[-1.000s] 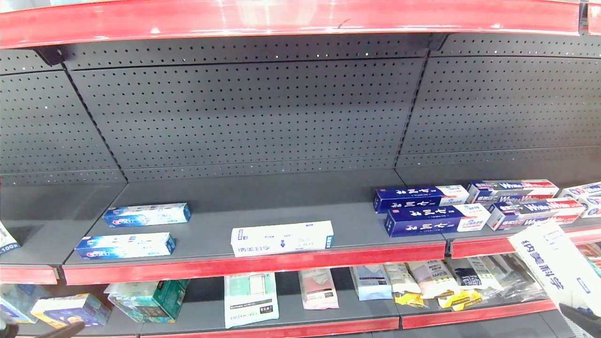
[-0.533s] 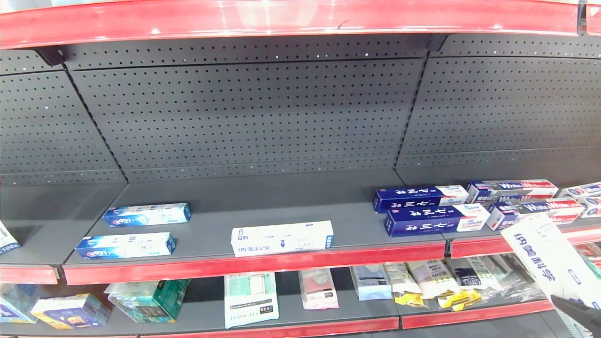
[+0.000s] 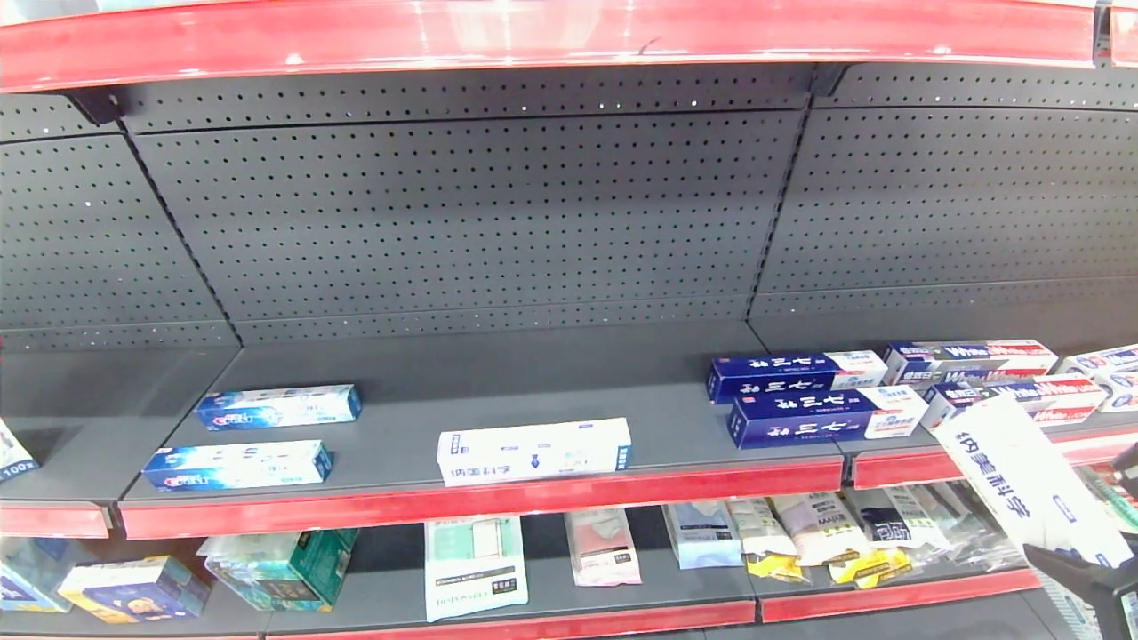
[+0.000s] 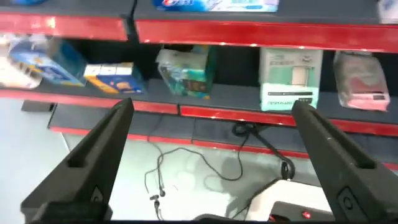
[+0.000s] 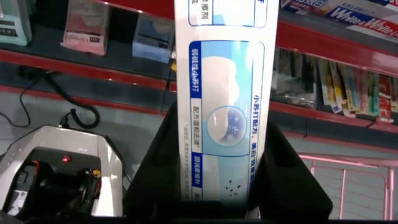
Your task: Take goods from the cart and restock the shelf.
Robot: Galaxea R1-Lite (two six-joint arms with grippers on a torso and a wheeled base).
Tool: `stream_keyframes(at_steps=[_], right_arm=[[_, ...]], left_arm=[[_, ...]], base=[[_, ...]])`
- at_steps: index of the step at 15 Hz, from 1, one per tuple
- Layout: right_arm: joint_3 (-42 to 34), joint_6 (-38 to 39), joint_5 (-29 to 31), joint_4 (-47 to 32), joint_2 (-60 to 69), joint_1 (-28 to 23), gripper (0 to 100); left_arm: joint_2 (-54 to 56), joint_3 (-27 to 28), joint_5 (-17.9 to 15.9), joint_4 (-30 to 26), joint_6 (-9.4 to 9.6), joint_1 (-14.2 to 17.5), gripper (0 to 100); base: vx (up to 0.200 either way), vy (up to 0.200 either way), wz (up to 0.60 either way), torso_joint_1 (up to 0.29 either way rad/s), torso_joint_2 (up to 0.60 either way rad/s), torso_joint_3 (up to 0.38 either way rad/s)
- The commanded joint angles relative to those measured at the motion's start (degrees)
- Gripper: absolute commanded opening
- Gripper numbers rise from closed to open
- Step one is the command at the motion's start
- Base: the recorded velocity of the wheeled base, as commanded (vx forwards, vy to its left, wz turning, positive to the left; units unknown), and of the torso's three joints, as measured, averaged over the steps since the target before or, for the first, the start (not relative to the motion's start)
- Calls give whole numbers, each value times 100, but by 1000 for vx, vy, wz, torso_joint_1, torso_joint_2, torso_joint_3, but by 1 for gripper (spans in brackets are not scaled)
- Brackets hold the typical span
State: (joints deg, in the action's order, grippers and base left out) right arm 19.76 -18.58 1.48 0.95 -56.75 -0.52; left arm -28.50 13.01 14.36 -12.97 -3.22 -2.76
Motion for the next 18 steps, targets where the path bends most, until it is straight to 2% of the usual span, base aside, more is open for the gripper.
stream_keyframes(at_steps=[1,3,5,8,10,12,13,14,15,18], right_arm=[[1,-14,-16,-7,15,0,0],[45,-93,-51,2,23,8,0],[63,-313,-16,2,67,-18,0],[204,-331,2,-7,138,-27,0],[335,-454,11,-7,208,-18,0],[406,-506,11,-7,208,-35,0],[406,-506,11,-7,199,-35,0],[379,-524,2,-7,173,-35,0],[379,-533,2,-7,164,-35,0],[432,-524,-7,2,120,-53,0]], left_arm=[[697,-158,-794,-4,5,29,100],[1215,-352,-1410,-4,23,21,100],[1637,-527,-1673,-4,41,-58,100],[1716,-536,-1682,-4,41,-94,100],[1971,-545,-1717,-4,172,-94,100],[2296,-545,-1823,-4,216,-182,100],[2305,-571,-1955,67,366,-182,100],[2305,-624,-2289,401,638,-182,100],[2305,-756,-2359,550,656,-182,100],[1831,-747,-2183,576,577,-155,100]], base=[[0,0,0,0,0,0],[0,0,0,0,0,0],[0,0,0,0,0,0],[0,0,0,0,0,0],[0,0,0,0,0,0],[0,0,0,0,0,0],[0,0,0,0,0,0],[0,0,0,0,0,0],[0,0,0,0,0,0],[0,0,0,0,0,0]])
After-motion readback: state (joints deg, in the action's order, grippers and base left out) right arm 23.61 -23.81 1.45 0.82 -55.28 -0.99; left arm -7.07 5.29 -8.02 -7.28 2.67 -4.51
